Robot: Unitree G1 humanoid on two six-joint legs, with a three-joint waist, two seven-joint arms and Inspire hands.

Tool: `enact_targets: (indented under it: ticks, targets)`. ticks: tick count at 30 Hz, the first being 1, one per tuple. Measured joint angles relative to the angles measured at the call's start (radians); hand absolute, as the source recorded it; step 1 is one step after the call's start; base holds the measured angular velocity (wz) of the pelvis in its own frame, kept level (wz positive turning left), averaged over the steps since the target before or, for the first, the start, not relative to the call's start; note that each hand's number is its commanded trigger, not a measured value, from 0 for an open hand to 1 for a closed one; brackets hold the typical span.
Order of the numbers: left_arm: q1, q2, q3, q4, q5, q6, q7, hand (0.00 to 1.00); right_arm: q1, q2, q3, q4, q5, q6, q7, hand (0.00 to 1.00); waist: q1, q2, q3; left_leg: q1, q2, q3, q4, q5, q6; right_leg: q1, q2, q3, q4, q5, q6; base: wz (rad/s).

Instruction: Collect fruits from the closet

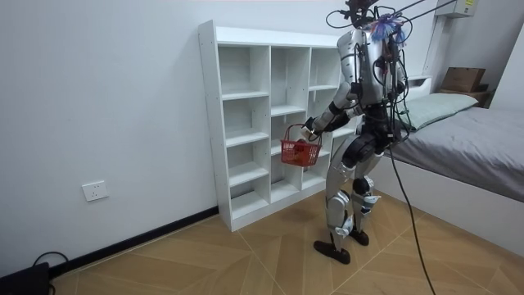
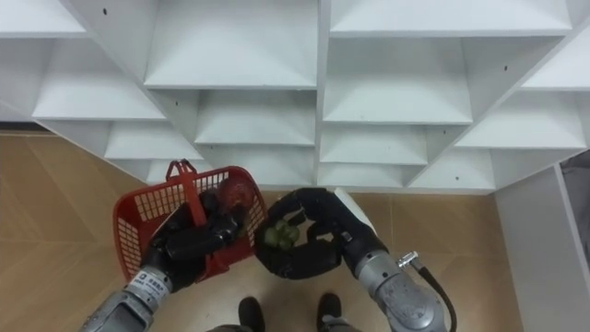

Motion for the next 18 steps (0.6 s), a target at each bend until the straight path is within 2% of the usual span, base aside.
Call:
enact_targets:
  ticks: [7, 12, 18]
  targets:
    - [0.0, -0.001, 0.0, 0.013, -0.001, 0.001, -0.006, 1.0, -0.001, 0.002, 0.0, -0.017, 0.0, 0.0, 0.0, 1.0, -0.003, -0.001, -0.0004, -0.01, 0.0, 0.0, 0.002, 0.0, 0.0, -0.013, 0.0, 0.002, 0.004, 0.0, 0.0, 0.0]
    - [-0.004, -0.016, -0.001, 0.012, -0.001, 0.002, -0.024, 1.0, -0.014, 0.002, -0.001, -0.017, 0.0, 0.0, 0.0, 1.0, -0.006, -0.002, -0.0014, -0.011, 0.0, 0.0, 0.004, 0.0, 0.0, -0.014, 0.0, 0.003, 0.006, 0.0, 0.0, 0.0]
    - [-0.005, -0.021, -0.021, 0.014, -0.006, 0.002, -0.024, 1.0, -0.028, 0.004, 0.003, -0.017, 0.001, 0.0, -0.007, 1.0, -0.028, -0.002, -0.0013, -0.008, 0.0, 0.0, 0.006, 0.0, 0.0, -0.014, -0.001, 0.003, 0.017, -0.001, -0.001, 0.0]
